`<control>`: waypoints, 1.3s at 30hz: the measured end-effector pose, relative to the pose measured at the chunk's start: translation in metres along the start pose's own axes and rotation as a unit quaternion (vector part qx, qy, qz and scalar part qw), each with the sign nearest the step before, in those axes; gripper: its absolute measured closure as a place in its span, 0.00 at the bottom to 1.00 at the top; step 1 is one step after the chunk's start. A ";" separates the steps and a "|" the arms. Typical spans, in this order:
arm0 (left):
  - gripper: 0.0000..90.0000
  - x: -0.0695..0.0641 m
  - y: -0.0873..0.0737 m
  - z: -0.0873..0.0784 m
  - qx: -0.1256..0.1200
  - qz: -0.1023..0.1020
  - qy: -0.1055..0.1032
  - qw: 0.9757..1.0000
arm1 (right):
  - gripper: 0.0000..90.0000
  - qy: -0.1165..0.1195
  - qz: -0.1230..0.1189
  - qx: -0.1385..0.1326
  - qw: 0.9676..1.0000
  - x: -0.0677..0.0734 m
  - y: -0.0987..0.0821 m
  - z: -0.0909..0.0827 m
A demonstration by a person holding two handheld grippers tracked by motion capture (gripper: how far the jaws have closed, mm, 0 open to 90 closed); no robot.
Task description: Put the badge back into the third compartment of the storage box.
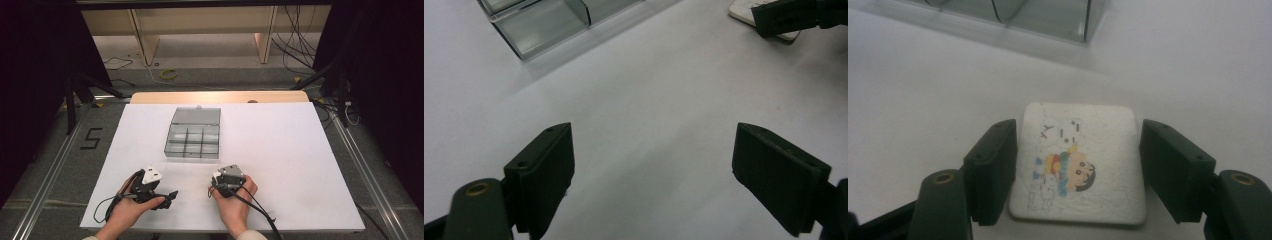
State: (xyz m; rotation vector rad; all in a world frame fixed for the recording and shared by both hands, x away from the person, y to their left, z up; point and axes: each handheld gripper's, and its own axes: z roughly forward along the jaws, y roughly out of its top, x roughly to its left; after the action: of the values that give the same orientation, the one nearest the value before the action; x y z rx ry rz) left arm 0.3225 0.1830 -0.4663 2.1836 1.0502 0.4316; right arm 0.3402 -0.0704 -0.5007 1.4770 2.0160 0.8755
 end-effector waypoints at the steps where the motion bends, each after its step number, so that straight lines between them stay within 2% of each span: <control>1: 0.19 0.000 0.000 0.000 0.000 0.000 0.000 1.000 | 0.38 0.001 -0.001 0.000 1.000 0.000 0.000 0.000; 12: 0.19 0.000 0.000 0.001 -0.001 0.001 0.001 1.000 | 0.38 0.025 -0.009 -0.001 1.000 -0.006 0.001 -0.003; 14: 0.19 0.000 0.000 0.001 -0.001 0.001 0.001 1.000 | 0.38 0.028 -0.018 -0.014 0.999 -0.007 0.003 -0.006; 20: 0.19 0.000 0.000 0.001 0.000 0.001 0.001 1.000 | 0.38 0.041 -0.027 -0.028 0.998 -0.008 0.007 -0.010; 39: 0.19 0.000 0.000 0.001 0.001 0.002 0.001 1.000 | 0.38 0.058 -0.035 -0.037 0.997 -0.009 0.020 -0.016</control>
State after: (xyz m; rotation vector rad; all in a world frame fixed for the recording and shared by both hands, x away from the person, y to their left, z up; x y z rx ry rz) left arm 0.3229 0.1822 -0.4673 2.1881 1.0475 0.4352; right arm 0.3443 -0.0782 -0.4749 1.3338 2.0808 1.0161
